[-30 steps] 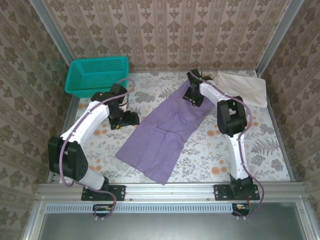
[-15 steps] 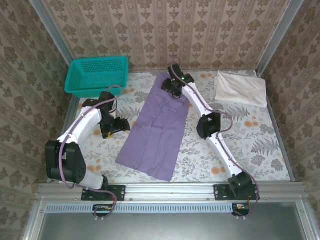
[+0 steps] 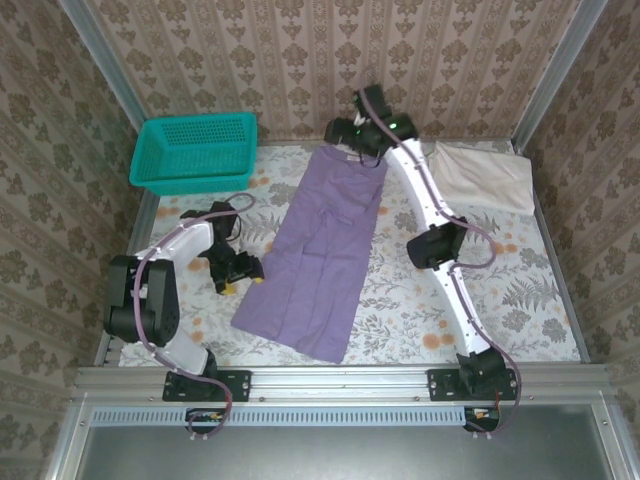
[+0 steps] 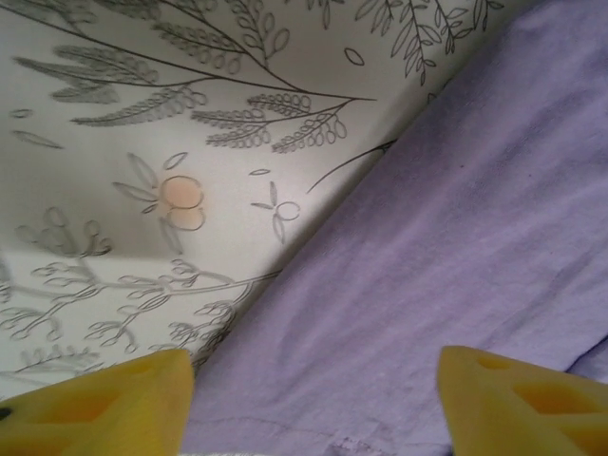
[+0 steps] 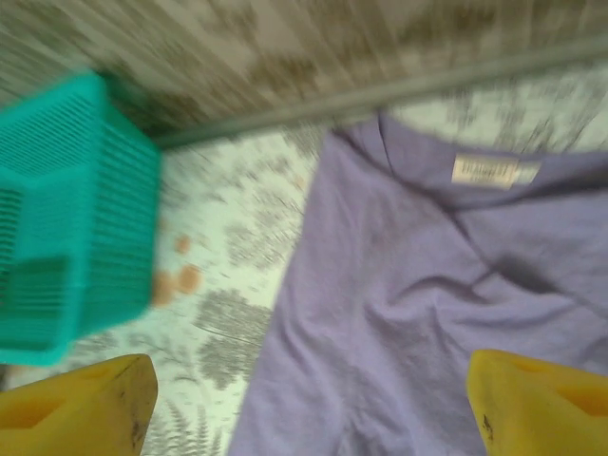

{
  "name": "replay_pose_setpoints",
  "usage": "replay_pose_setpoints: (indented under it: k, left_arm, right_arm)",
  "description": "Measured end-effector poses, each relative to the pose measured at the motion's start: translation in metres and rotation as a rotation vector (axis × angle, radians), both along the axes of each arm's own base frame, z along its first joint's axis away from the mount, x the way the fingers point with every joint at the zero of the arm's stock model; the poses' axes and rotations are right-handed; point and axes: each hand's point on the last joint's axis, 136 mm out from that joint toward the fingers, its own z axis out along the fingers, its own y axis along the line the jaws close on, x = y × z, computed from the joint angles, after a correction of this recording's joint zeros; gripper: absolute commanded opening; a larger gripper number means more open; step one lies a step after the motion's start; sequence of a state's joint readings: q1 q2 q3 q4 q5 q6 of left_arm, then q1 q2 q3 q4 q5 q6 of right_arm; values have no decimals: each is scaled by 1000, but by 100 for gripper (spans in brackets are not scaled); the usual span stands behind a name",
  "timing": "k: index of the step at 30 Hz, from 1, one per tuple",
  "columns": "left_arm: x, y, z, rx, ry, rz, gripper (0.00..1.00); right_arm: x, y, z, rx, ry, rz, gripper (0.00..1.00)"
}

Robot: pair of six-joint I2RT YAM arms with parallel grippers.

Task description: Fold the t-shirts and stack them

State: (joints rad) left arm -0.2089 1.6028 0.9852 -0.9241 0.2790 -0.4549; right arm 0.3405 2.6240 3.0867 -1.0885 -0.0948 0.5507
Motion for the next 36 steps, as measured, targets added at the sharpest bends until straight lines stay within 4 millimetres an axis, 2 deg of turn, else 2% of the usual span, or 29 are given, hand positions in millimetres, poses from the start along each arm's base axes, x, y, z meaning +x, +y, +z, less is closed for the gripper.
replay_pose_setpoints:
  k: [2,4,5,7,9,10,13,16,19,24,25,26,28,29,31,33,35,36]
  left_arm:
    - [-2,-4,-7,-20,8,-2,61]
    - [-5,-9,-12,-34,17,-7,58]
    - [-8,-12,-16,-39,25,-12,57]
    - [-14,-18,-22,-47,48,-24,56]
    - [-21,-23,-26,-56,73,-39,53]
    - [-23,-26,-26,-65,77,-42,52]
    - [-30,-36,-27,-112,101,-38,48]
    - [-41,-51,-26,-171,133,-35,48]
    - [-53,-69,-25,-219,153,-49,49]
    - [-65,-92,-22,-252,167,-43,51]
    - [-66,-95,-22,-252,169,-37,52]
    - [-67,-98,-22,-250,172,-30,52]
    - [-68,-105,-21,-247,175,-9,53]
    - [-69,-109,-21,-247,174,2,53]
    - [-69,-117,-20,-244,170,23,54]
    - [-72,-127,-21,-238,167,39,55]
    - [-75,-135,-20,-223,160,47,58]
    - [-75,-136,-19,-208,149,48,59]
  right_arm:
    - [-14,-25,54,1,-73,-26,83]
    - [-32,-49,93,-8,-117,-51,81]
    - [-43,-63,109,-23,-129,-69,80]
    - [-66,-87,128,-61,-123,-109,77]
    - [-90,-104,132,-107,-81,-137,74]
    - [-100,-108,132,-125,-61,-143,69]
    - [-126,-112,127,-188,14,-146,72]
    - [-161,-117,116,-255,115,-147,73]
    - [-206,-132,109,-286,209,-152,76]
    - [-296,-208,82,-178,315,-319,78]
    - [-311,-218,75,-155,321,-356,77]
    - [-323,-219,66,-126,322,-359,74]
    - [-334,-199,44,-44,326,-302,72]
    - [-336,-186,26,-7,345,-262,71]
    - [-337,-161,-20,33,430,-192,69]
    - [-342,-135,-76,47,551,-120,68]
    - [-356,-112,-119,41,652,-54,67]
    - [-365,-102,-134,36,687,-21,66]
